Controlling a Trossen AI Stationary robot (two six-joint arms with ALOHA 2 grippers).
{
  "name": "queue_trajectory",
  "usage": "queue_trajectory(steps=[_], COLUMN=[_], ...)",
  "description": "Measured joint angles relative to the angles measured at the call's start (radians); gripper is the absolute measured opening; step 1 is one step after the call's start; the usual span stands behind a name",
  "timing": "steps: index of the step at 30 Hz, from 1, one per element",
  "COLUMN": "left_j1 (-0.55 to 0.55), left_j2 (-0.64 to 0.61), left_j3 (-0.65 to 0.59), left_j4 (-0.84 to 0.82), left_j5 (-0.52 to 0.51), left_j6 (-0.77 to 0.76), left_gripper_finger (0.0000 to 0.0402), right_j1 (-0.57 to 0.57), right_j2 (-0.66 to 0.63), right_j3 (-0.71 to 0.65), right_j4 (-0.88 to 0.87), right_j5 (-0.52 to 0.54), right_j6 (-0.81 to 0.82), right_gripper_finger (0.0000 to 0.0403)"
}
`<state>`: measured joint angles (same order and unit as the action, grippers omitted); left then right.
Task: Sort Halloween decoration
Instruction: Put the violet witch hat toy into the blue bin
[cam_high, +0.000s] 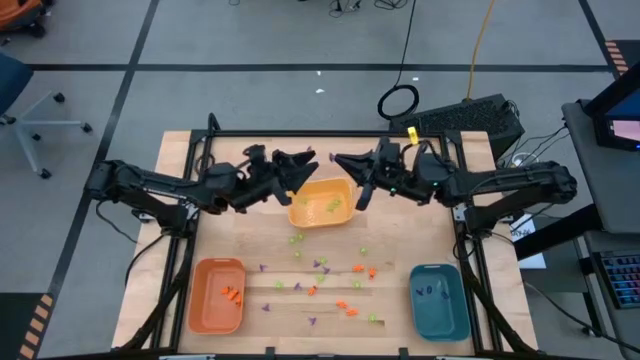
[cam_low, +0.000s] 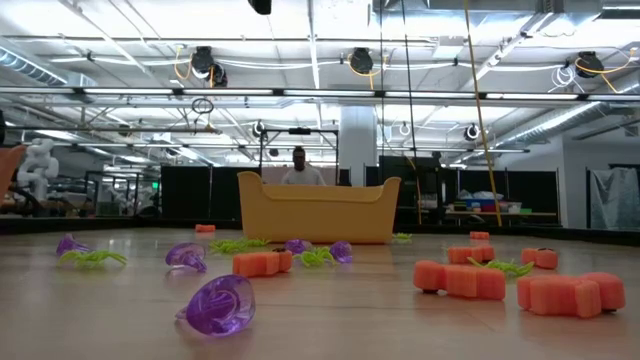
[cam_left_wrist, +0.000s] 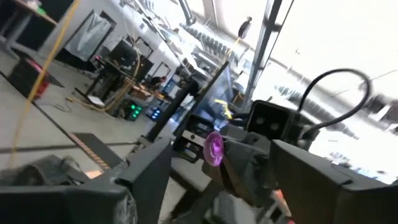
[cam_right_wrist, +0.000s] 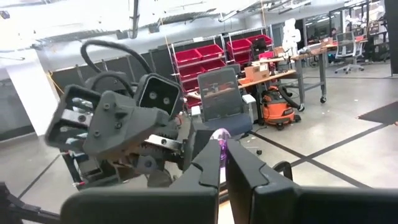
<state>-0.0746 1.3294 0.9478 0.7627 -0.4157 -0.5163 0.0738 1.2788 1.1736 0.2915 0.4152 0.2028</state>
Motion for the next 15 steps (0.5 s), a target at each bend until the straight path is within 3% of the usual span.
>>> queue_trajectory(steps=[7, 15], left_j1=[0.0, 0.0], left_j2=[-0.113, -0.213], left_j3=[0.0, 0.0], left_j4=[-0.179, -0.432], left_j5=[0.049, 0.071], left_j6=[-0.055, -0.056], left_gripper_finger=[0.0276, 0.0276], right_j1=[0.02, 0.13], right_j2=[-0.133, -0.257], right_j3=[0.0, 0.0], right_j4=[-0.202, -0.426], right_j5=[-0.001, -0.057], right_j6=[0.139, 0.271], right_gripper_finger=[0.0, 0.0])
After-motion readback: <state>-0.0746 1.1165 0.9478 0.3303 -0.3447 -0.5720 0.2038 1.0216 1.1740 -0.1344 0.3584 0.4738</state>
